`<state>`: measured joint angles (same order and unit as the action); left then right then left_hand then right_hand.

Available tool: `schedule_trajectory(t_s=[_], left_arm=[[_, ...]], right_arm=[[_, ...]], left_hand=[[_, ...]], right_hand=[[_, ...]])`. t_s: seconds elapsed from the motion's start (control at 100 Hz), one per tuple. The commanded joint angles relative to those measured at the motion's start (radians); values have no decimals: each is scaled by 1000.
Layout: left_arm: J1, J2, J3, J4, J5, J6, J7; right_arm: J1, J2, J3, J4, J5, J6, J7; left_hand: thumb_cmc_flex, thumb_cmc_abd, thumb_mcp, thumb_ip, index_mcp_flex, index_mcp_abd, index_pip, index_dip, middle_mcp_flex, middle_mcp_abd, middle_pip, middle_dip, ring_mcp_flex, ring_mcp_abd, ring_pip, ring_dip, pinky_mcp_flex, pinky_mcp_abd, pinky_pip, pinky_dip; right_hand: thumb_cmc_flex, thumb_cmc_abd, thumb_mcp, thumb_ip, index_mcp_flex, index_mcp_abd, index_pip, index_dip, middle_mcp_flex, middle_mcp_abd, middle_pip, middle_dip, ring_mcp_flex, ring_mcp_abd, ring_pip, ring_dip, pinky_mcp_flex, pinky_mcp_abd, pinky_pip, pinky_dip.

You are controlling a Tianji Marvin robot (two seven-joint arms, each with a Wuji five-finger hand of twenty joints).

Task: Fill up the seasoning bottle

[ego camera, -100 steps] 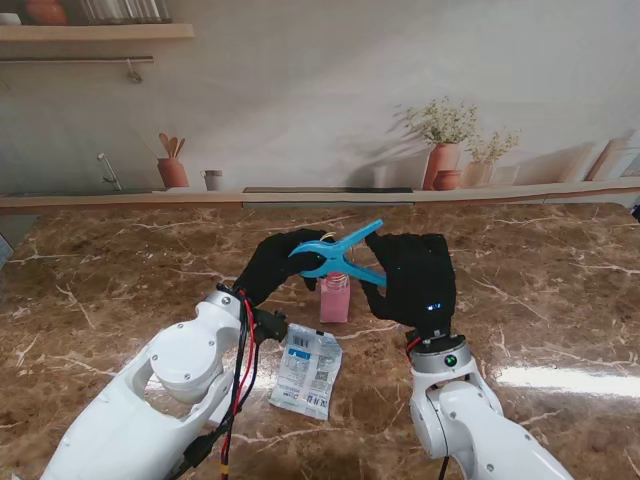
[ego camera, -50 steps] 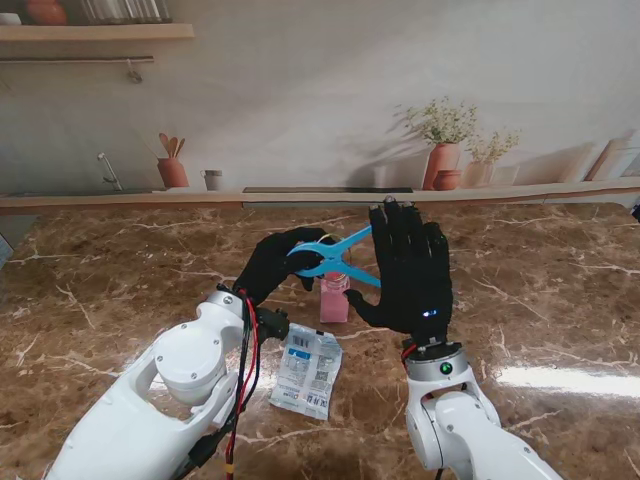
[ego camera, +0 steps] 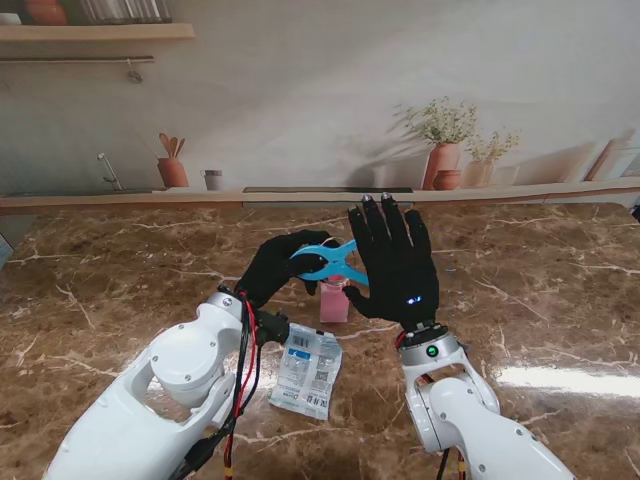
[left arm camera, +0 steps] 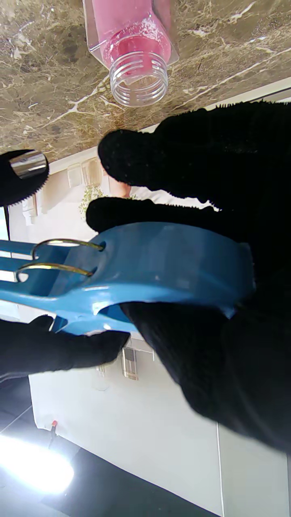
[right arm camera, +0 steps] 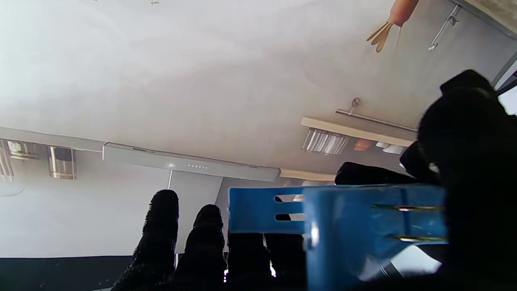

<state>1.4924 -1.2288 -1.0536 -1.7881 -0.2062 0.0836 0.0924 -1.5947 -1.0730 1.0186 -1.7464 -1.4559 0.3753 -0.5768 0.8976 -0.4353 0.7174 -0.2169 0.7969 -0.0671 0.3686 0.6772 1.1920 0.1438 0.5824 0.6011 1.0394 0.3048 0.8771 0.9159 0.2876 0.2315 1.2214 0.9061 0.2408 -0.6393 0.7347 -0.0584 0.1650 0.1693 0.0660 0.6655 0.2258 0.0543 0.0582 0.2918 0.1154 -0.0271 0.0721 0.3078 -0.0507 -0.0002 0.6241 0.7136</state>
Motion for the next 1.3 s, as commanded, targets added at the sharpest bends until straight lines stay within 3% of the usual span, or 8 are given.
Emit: schedule_trajectory(t_s=[0.0,0.1,0.39,0.51,0.69,0.84,1.02,1.29], left_arm=[[6,3,0,-7,-2,2,-1],[5,4,0,-6,-5,-3,-3],[14,5,-1,-4,-27,-17,-14],[19,7,-6,-8,-33,-17,-19],[28,2,-8,-18,-73,-19,-9],[39,1,-14,-29,-104,-21,-8],[41,3,-17,-30,-113,-26,-16],[44,9,-20,-29,-120,-32,-42]], right_arm=[[-3,7,8,7,-12,13,19],[-1,8,12,14,-16,21,19],[9,9,14,37,-23,33,-25],[14,9,11,40,-25,34,-27],[18,5,-5,40,-3,27,-3],[27,6,-11,51,-11,53,6],[45,3,-20,71,-17,86,-49],[69,3,-21,101,-12,83,-76]], left_hand=[[43,31,1,-7,-20,-46,699,10,57,-34,38,-3,36,31,29,-12,11,-23,106,46],[43,34,1,-7,-20,-48,699,12,58,-33,40,-3,35,32,31,-12,10,-22,106,46],[46,36,-4,-4,-21,-50,696,21,52,-30,40,-1,23,38,28,-13,-3,-26,99,46],[47,36,-6,-4,-22,-50,695,24,52,-32,40,0,23,38,29,-12,-1,-25,100,47],[50,38,-7,-3,-22,-52,697,33,52,-32,43,2,25,36,34,-11,-1,-25,103,51],[51,39,-7,-2,-23,-54,698,41,49,-36,46,5,25,35,37,-9,-3,-28,103,53],[49,41,-10,0,-25,-58,692,44,45,-36,47,7,23,31,34,-9,-4,-29,102,55],[52,46,-16,2,-24,-59,689,48,44,-46,46,8,20,31,30,-9,-9,-32,96,55]], right_hand=[[46,-10,-25,35,57,-24,35,18,51,12,30,-20,-9,-8,30,-10,6,-3,-8,-8],[107,-18,-50,35,185,-59,106,-15,160,29,82,-17,-2,12,145,47,15,0,64,40],[241,-36,-7,60,361,-159,299,66,362,-43,211,107,110,7,238,53,72,25,119,41],[171,-166,405,-16,384,-173,295,96,402,-60,211,127,153,-3,241,51,97,34,140,21],[14,-173,309,-76,219,-71,111,-3,206,-9,107,60,74,8,184,30,54,27,83,-11],[33,-263,375,-104,236,-68,136,-8,205,-7,133,57,82,15,186,36,67,29,84,2],[151,-198,374,-65,335,-159,334,109,346,-63,268,146,193,6,259,64,137,36,144,20],[188,-194,410,-59,471,-328,511,304,541,-131,340,205,406,-18,299,90,261,47,236,0]])
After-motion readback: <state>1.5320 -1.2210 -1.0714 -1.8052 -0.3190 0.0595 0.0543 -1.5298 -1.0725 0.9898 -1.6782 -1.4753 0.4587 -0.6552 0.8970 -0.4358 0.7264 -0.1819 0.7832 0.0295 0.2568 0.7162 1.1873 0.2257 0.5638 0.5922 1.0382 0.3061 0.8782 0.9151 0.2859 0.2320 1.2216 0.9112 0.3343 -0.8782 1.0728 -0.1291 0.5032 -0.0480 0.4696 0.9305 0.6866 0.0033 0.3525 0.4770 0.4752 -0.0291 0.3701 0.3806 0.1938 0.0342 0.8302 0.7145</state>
